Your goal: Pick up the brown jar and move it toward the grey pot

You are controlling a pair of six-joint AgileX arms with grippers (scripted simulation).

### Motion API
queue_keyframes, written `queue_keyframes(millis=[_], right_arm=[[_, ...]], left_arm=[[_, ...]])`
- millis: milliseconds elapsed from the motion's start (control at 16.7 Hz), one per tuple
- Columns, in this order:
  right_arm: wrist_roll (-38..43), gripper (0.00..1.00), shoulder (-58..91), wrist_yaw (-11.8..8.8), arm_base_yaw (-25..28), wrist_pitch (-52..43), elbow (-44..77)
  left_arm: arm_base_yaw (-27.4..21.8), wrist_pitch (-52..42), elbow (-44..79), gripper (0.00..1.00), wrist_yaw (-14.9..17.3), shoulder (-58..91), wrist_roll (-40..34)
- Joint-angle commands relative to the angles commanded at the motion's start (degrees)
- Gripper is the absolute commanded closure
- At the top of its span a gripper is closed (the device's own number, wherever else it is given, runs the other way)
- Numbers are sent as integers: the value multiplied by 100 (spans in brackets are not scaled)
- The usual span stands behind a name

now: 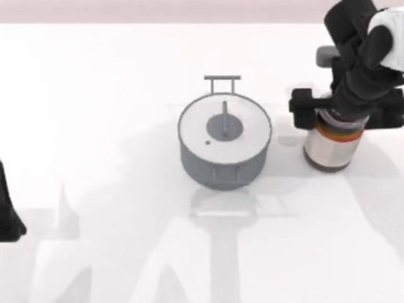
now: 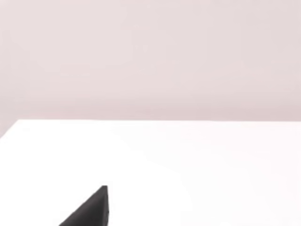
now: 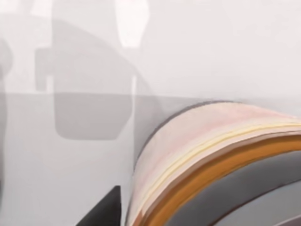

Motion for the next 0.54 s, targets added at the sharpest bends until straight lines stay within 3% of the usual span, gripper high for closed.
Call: queue_keyframes(millis=[180,540], right_arm=[[0,2,0,0,0,0,0],[0,0,0,0,0,0,0]], left_arm=[[0,0,0,0,0,0,0],[0,0,0,0,0,0,0]])
